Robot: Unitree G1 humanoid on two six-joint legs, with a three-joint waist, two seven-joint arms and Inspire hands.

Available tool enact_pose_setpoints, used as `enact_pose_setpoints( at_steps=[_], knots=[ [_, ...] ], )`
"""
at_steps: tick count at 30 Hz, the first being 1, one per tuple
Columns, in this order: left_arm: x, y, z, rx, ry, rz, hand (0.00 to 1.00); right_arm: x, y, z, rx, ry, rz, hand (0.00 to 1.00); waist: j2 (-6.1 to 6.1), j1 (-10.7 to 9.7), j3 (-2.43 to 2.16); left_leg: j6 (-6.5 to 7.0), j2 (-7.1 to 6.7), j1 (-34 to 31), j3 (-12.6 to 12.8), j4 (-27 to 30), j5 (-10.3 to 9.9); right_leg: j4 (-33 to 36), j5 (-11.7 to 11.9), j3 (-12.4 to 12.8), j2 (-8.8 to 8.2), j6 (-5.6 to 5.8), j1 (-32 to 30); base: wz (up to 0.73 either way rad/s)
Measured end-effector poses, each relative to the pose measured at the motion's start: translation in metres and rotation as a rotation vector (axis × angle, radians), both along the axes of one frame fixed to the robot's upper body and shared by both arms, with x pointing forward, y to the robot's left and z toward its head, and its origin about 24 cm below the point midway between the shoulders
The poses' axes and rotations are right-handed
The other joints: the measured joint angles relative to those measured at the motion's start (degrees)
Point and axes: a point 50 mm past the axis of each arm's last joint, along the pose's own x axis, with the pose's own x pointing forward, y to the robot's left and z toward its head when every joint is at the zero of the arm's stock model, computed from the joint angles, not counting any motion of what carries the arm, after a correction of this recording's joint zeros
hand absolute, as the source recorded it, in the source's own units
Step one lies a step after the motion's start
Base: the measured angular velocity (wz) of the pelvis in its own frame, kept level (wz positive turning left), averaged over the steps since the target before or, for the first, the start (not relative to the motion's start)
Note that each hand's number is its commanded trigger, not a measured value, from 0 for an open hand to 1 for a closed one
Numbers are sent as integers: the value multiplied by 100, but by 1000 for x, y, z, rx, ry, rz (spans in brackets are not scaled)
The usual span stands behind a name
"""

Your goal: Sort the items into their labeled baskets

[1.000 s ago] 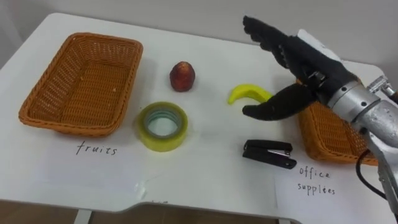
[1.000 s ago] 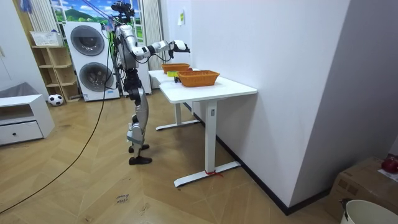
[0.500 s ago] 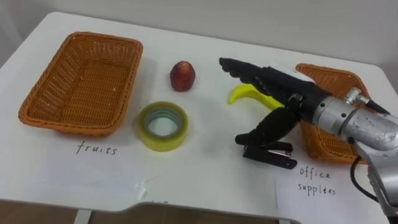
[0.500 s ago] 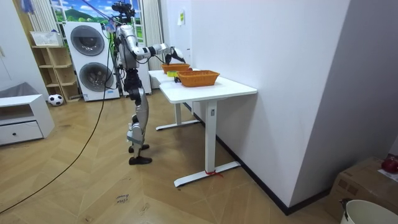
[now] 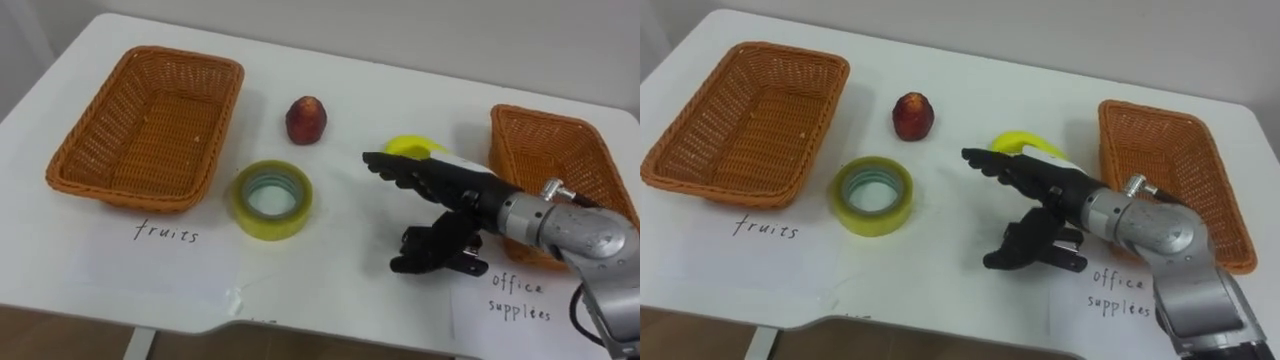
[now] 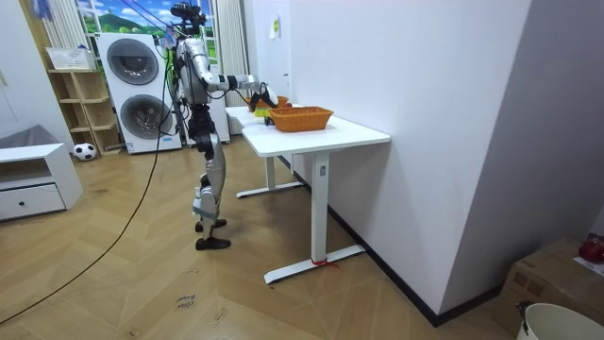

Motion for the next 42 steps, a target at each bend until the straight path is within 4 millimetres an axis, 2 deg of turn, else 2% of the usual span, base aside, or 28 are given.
enact_pose_setpoints(
  at_steps=[7, 32, 42],
  knots=[
    [1, 0, 0, -1, 1, -19, 0, 0, -7, -9, -80, 28, -21, 0, -40, -7, -19, 0, -7, -2, -4, -2, 0, -3, 0, 38, -2, 0, -11, 0],
    [1, 0, 0, -4, 5, -19, 0, 0, -13, -13, -232, 46, -33, 0, -41, -45, -13, 1, -7, 10, -7, -16, 0, -6, 0, 92, 8, 0, -11, 0],
    [3, -1, 0, -9, 13, -19, 0, 0, -16, -12, -335, 38, -46, 0, -5, -53, 14, 1, -11, 13, -5, -25, 0, -5, 0, 152, 12, 0, -21, 0]
  ],
)
